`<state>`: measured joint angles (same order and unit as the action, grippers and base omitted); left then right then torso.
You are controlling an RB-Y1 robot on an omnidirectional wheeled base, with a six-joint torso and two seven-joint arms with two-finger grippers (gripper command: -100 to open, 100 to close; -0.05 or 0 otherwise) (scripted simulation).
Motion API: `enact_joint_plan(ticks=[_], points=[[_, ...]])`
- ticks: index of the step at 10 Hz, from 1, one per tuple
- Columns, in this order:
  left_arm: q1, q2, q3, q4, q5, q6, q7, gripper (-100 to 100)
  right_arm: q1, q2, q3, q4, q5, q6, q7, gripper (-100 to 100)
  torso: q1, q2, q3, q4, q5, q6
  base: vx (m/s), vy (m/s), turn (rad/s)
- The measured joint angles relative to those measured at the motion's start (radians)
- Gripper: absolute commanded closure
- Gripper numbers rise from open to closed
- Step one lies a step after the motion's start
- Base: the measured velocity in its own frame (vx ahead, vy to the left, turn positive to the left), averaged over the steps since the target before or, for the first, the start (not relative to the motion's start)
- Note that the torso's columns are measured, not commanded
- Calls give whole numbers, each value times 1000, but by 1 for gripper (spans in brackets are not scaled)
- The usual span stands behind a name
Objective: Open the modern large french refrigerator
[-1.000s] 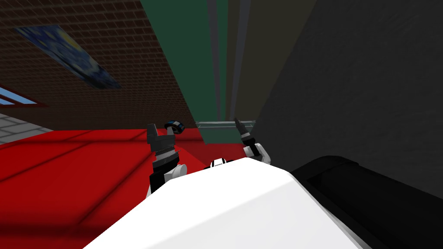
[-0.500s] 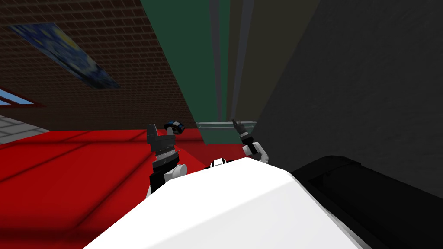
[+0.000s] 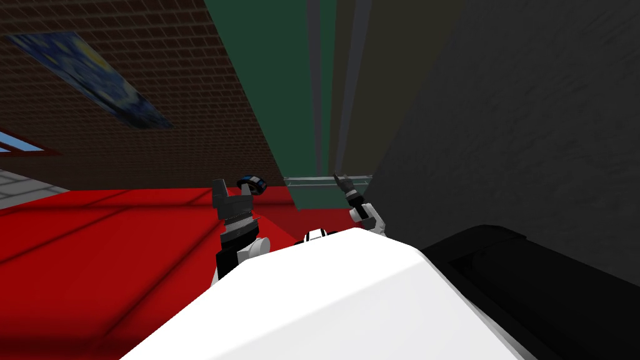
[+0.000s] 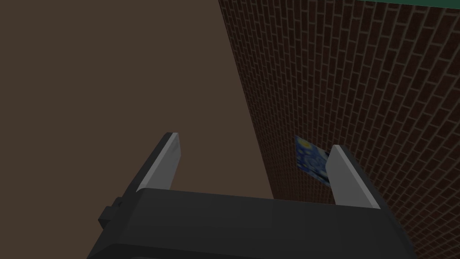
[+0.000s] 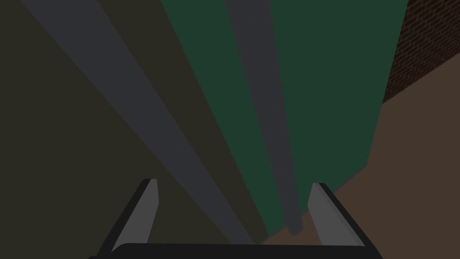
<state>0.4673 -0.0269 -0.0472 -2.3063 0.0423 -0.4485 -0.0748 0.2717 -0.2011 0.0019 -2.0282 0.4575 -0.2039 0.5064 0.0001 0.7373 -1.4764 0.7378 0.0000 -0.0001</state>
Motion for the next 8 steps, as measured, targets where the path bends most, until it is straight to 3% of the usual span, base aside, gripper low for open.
enact_joint_plan(ticks=[8], points=[[0,0,0,0,0,0,0,0,-95,-11,-20,129,146,69,197,-100,0,1,0,0,0,0,34,29,-8]])
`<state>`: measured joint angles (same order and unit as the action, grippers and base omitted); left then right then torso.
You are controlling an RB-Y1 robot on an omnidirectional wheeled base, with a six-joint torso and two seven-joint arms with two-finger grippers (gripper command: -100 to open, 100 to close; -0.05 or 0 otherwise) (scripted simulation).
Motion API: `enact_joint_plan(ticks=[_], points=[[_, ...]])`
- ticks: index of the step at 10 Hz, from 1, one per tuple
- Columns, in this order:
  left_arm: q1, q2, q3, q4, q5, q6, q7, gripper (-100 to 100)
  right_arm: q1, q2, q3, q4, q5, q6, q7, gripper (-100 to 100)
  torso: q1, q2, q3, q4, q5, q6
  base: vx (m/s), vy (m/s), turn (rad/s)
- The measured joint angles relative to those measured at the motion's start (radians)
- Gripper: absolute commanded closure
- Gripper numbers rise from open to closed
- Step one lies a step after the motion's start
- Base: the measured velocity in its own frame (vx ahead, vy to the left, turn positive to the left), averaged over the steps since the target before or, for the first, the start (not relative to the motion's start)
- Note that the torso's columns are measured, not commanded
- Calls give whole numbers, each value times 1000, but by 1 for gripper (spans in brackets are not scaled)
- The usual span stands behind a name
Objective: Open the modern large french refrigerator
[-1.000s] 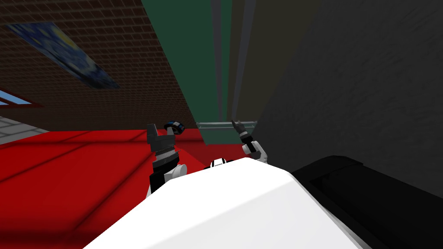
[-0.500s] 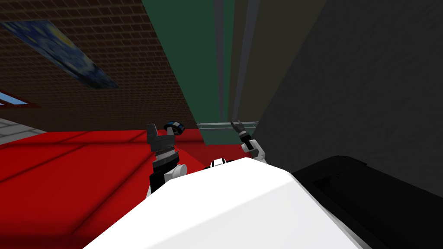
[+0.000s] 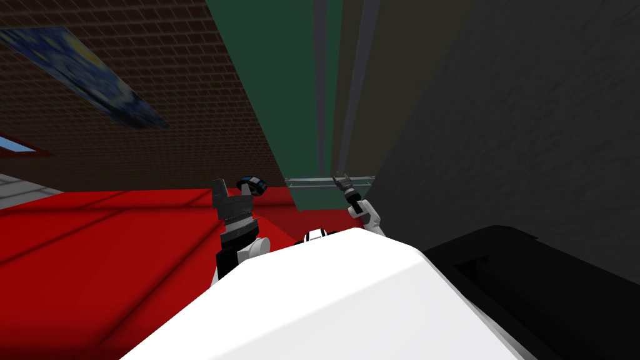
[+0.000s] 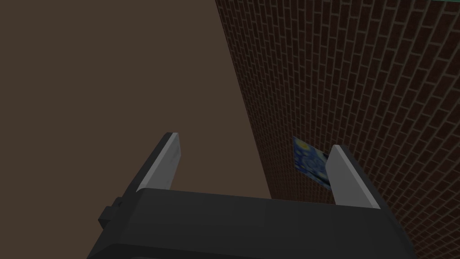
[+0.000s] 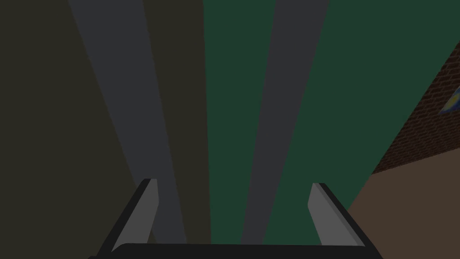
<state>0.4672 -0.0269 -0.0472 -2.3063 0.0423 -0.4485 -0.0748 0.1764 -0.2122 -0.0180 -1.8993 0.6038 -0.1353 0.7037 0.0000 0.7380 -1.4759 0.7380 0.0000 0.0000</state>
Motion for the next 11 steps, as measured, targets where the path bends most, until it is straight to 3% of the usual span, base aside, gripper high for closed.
enact_joint_plan(ticks=[11], points=[[0,0,0,0,0,0,0,0,-118,5,-28,169,188,88,267,-100,0,0,0,0,0,0,33,28,-8]])
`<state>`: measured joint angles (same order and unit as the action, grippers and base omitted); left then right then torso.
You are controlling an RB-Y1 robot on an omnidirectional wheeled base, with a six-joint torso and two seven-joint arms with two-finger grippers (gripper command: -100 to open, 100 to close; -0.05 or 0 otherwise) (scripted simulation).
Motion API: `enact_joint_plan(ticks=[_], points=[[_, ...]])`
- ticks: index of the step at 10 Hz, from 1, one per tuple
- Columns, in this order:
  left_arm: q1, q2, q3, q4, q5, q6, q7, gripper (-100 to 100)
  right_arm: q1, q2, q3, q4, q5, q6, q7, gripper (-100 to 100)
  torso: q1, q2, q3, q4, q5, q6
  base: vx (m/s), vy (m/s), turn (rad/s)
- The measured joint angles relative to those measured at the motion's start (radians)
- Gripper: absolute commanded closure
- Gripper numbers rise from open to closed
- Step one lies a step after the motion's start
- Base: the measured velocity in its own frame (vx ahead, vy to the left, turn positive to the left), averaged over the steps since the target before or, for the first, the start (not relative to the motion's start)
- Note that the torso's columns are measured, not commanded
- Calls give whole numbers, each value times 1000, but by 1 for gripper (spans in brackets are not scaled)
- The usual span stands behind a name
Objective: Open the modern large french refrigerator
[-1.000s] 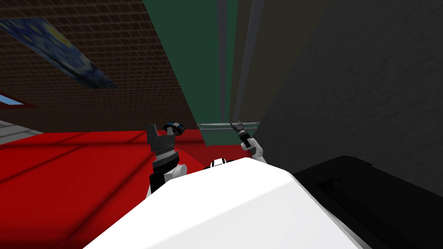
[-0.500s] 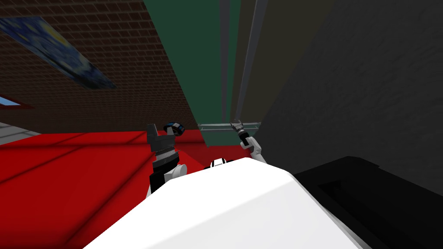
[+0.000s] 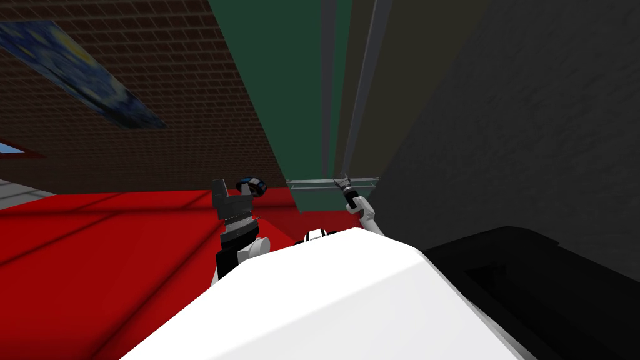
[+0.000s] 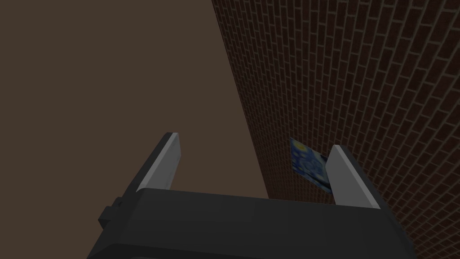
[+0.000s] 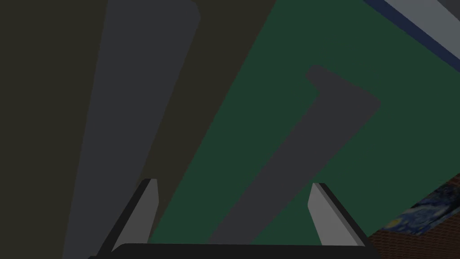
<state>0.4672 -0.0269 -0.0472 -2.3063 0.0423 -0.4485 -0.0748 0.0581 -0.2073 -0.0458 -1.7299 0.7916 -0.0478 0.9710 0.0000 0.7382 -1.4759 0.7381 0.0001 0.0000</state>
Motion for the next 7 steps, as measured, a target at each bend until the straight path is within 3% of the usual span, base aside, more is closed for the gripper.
enact_joint_plan(ticks=[7], points=[[0,0,0,0,0,0,0,0,-88,21,-9,119,131,80,175,-100,1,-1,0,0,0,0,35,28,-7]])
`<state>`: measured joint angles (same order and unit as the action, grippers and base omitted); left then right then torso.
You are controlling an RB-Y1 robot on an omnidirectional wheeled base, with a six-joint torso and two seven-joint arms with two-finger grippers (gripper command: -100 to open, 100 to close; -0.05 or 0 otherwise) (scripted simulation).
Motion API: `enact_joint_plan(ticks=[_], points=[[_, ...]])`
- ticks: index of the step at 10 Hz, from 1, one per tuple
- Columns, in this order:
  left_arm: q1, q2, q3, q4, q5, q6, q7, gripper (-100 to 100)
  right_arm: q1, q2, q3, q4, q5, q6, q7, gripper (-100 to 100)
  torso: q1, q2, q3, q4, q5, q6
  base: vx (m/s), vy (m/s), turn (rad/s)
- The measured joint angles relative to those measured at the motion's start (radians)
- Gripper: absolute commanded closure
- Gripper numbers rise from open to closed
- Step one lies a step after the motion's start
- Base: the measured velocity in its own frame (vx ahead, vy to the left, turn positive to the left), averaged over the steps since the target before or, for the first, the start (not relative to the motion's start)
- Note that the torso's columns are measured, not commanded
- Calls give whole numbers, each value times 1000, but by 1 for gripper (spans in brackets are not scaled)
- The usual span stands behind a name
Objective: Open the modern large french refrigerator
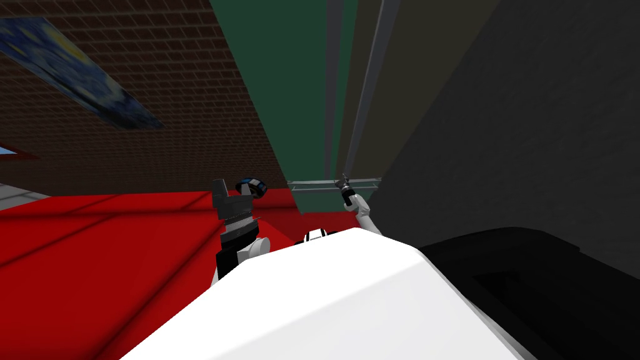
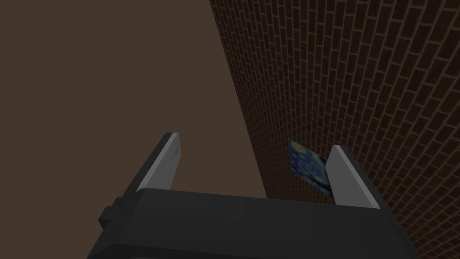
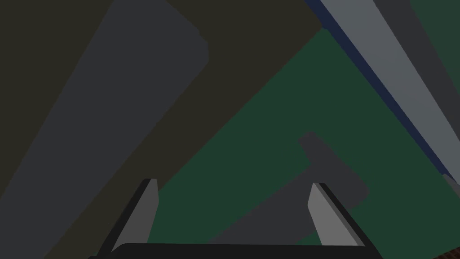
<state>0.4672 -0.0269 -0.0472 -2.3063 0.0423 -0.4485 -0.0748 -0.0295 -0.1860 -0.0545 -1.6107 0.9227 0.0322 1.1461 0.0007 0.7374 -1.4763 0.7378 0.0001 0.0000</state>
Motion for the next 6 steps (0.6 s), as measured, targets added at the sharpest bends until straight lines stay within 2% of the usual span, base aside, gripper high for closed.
enact_joint_plan(ticks=[2,6], points=[[0,0,0,0,0,0,0,0,-20,14,-9,33,30,8,45,-100,-1,1,0,0,0,0,31,29,-8],[0,0,0,0,0,0,0,0,-74,90,-24,113,117,45,162,-100,-1,1,0,0,0,0,40,33,-8]])
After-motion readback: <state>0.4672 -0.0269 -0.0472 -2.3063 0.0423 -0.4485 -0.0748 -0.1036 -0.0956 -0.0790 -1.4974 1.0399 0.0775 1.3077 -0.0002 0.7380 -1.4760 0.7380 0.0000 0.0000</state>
